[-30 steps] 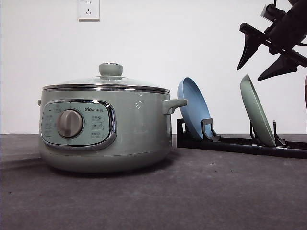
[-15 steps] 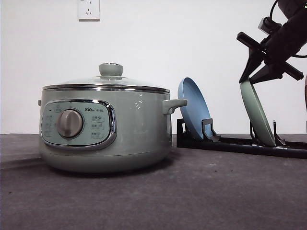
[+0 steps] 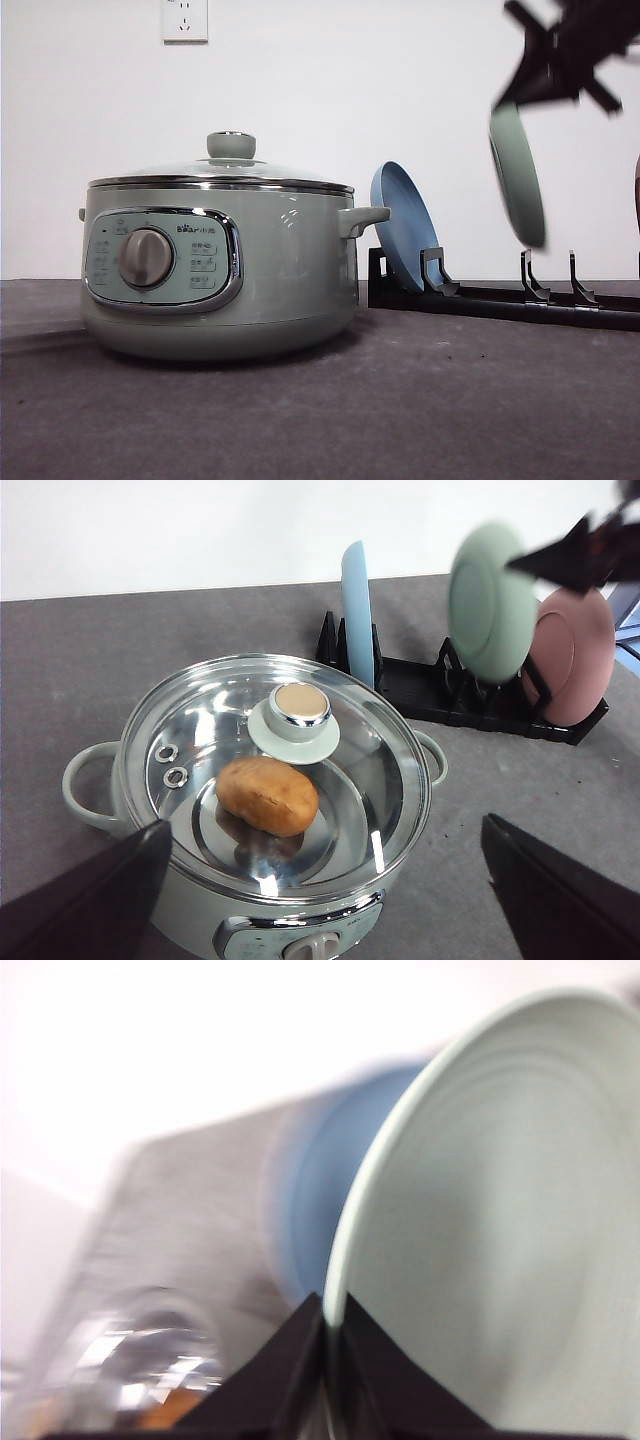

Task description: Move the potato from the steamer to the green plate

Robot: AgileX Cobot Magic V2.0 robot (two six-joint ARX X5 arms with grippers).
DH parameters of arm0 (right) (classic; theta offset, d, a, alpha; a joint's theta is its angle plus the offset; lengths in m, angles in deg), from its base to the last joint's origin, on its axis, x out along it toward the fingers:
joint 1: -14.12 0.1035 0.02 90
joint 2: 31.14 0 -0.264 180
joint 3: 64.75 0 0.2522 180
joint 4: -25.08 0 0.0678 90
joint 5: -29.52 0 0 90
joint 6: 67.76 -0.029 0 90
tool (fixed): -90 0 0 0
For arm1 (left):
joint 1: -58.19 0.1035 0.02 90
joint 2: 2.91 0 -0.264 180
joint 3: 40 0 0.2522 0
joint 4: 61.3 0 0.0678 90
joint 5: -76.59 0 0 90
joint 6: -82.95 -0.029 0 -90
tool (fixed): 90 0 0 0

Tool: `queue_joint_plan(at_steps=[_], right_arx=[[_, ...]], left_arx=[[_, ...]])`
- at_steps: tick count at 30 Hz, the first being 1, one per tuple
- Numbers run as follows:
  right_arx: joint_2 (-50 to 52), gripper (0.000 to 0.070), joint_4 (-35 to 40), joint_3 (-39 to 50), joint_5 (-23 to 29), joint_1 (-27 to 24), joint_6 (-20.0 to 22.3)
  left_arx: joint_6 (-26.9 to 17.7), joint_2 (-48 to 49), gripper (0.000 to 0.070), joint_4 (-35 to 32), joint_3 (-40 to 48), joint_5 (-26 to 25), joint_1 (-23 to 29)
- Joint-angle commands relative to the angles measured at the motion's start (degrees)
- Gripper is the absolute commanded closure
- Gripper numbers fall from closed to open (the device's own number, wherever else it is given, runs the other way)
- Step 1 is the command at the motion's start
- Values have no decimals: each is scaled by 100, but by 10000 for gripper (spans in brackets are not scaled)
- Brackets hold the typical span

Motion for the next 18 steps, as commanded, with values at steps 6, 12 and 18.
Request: queue_joint_plan(at_steps=[6, 12, 18], right_arx=[[827, 696, -440, -211, -472, 86, 221], [1624, 696, -1735, -209, -209, 396, 1259], [2356, 696, -3403, -204, 1268, 1224, 2354]], left_arx=[[-50, -33, 69, -76, -133, -17, -26], [-48, -33, 69, -66, -133, -17, -26], [-48, -41, 69, -66, -133, -17, -26]])
